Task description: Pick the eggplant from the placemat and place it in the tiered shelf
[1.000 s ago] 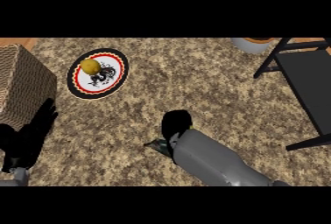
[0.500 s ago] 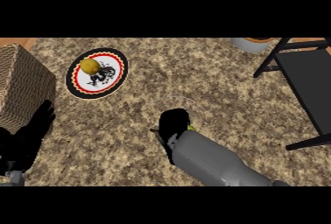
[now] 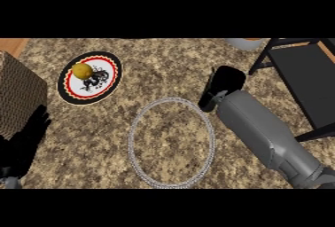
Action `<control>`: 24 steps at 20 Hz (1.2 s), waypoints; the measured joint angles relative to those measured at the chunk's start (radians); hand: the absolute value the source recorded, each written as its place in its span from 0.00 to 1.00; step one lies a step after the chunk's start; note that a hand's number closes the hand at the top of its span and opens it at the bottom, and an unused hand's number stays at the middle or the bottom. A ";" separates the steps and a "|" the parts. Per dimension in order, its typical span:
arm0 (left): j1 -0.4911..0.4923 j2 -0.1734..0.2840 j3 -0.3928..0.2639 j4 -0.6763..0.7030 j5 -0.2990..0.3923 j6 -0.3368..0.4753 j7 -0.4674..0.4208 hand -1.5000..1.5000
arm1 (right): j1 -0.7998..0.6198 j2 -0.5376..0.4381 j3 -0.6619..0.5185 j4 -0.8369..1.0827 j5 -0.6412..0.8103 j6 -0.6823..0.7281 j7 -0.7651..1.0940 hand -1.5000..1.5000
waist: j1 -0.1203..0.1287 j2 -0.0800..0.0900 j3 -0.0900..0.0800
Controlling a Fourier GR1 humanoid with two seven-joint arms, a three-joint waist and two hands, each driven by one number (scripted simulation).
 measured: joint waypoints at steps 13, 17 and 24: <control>0.000 -0.002 -0.005 -0.005 -0.004 -0.011 0.009 0.50 | -0.197 -0.113 -0.273 0.038 0.163 -0.241 0.119 1.00 | 0.017 -0.007 -0.004; 0.003 0.005 0.007 -0.002 0.000 -0.012 0.012 0.50 | -0.247 -0.117 -0.328 0.003 0.238 -0.287 0.129 1.00 | 0.007 -0.014 -0.004; 0.006 0.003 0.015 0.004 -0.003 -0.012 0.006 0.50 | -0.338 -0.122 -0.419 -0.036 0.395 -0.304 0.142 1.00 | -0.002 -0.017 -0.005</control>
